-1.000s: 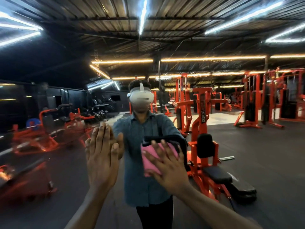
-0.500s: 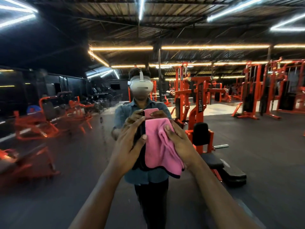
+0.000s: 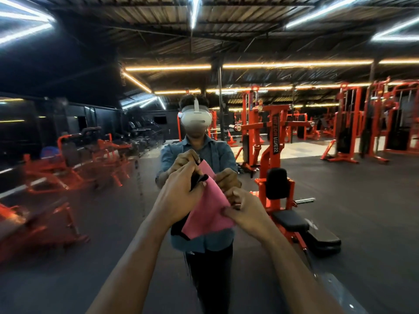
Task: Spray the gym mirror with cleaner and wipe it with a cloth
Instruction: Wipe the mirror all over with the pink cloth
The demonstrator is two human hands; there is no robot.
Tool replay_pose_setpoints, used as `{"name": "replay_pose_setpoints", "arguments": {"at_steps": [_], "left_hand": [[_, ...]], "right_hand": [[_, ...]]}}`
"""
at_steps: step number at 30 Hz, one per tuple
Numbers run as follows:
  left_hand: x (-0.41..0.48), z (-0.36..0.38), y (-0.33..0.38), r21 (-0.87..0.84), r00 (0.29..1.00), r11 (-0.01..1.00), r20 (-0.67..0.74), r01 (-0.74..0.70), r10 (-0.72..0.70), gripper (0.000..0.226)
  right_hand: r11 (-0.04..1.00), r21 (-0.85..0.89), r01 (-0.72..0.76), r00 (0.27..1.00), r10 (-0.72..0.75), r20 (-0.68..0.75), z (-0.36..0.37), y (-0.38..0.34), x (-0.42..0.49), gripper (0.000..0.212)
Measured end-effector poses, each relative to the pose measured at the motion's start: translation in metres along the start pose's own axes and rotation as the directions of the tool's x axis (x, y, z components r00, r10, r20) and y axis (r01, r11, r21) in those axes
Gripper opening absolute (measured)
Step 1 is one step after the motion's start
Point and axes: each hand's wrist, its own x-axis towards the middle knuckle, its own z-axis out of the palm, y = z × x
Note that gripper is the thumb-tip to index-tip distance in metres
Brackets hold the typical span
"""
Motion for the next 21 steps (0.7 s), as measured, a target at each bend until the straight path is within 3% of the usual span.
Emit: {"name": "replay_pose_setpoints", "arguments": {"at_steps": [2,4,6,7,9,12,14,17,21], "left_hand": [[0.008,-0.001,0.003,0.019,0.999,1.000,0.031,-0.025,0.025,0.016],[0.021,0.001,0.008,0.040,0.996,0.997,0.053,-0.070,0.068,0.019],[0.036,0.005,0.015,0.028,0.995,0.995,0.034,-0.098,0.097,0.021],[0.045,0.006,0.020,0.023,0.994,0.993,0.012,-0.113,0.112,0.022],[0.063,0.007,0.028,0.022,0.988,0.988,-0.024,-0.151,0.152,0.022],[0.085,0.007,0.026,0.056,0.980,0.981,-0.067,-0.185,0.189,0.019],[0.091,0.005,0.016,0.063,0.974,0.979,-0.109,-0.193,0.199,0.020],[0.084,-0.004,0.002,0.100,0.946,0.971,-0.227,-0.215,0.233,0.020],[0.065,-0.026,-0.024,0.227,0.846,0.956,-0.458,-0.185,0.272,0.009]], "right_hand": [[0.992,-0.080,-0.096,0.963,0.073,-0.259,-0.001,-0.007,0.002,0.016],[0.977,-0.051,-0.205,0.774,0.130,-0.620,0.002,-0.017,0.006,0.015],[0.985,-0.140,-0.105,0.531,-0.063,-0.845,0.015,-0.025,0.008,0.016],[0.972,-0.234,-0.036,0.482,-0.188,-0.856,0.027,-0.025,0.009,0.022],[0.934,-0.357,0.027,0.552,-0.312,-0.774,0.056,-0.026,0.015,0.040],[0.919,-0.395,-0.018,0.684,-0.277,-0.675,0.081,-0.018,0.039,0.071],[0.909,-0.416,-0.031,0.719,-0.268,-0.641,0.086,-0.014,0.060,0.079],[0.908,-0.416,-0.051,0.686,-0.271,-0.675,0.089,-0.006,0.082,0.089],[0.883,-0.438,-0.172,0.608,-0.255,-0.752,0.067,-0.008,0.097,0.089]]}}
